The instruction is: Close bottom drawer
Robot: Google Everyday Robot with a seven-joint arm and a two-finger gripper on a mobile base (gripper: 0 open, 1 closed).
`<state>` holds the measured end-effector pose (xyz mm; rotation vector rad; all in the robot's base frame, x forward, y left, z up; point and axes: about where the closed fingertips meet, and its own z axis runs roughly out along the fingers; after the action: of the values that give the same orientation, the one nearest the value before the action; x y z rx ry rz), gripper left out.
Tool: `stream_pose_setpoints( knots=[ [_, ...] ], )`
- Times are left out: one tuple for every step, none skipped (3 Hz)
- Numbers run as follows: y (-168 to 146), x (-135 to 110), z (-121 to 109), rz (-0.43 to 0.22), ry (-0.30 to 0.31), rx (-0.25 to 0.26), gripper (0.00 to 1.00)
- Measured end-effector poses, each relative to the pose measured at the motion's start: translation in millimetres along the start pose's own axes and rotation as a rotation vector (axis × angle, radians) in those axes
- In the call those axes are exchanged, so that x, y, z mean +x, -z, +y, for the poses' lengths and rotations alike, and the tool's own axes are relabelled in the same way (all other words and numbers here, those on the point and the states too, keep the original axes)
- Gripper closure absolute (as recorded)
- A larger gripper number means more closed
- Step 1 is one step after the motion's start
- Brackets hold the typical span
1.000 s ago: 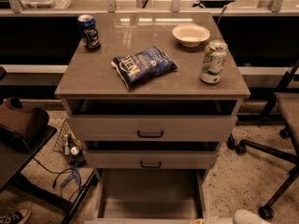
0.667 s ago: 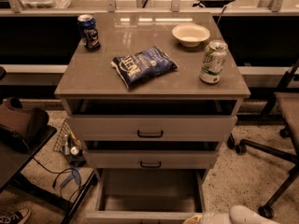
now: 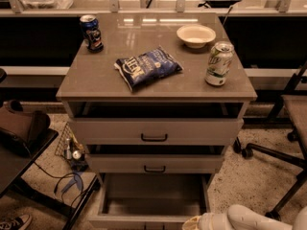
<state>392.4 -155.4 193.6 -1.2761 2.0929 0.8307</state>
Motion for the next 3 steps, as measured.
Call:
stream_pose_setpoints(
  knots=[
    [-9, -7, -8, 0.006, 0.015, -0.001, 1.00],
    [-27, -31, -30, 0.023, 0.049, 0.001, 1.00],
    [-31, -36, -35, 0.027, 0.055, 0.001, 1.00]
  ],
)
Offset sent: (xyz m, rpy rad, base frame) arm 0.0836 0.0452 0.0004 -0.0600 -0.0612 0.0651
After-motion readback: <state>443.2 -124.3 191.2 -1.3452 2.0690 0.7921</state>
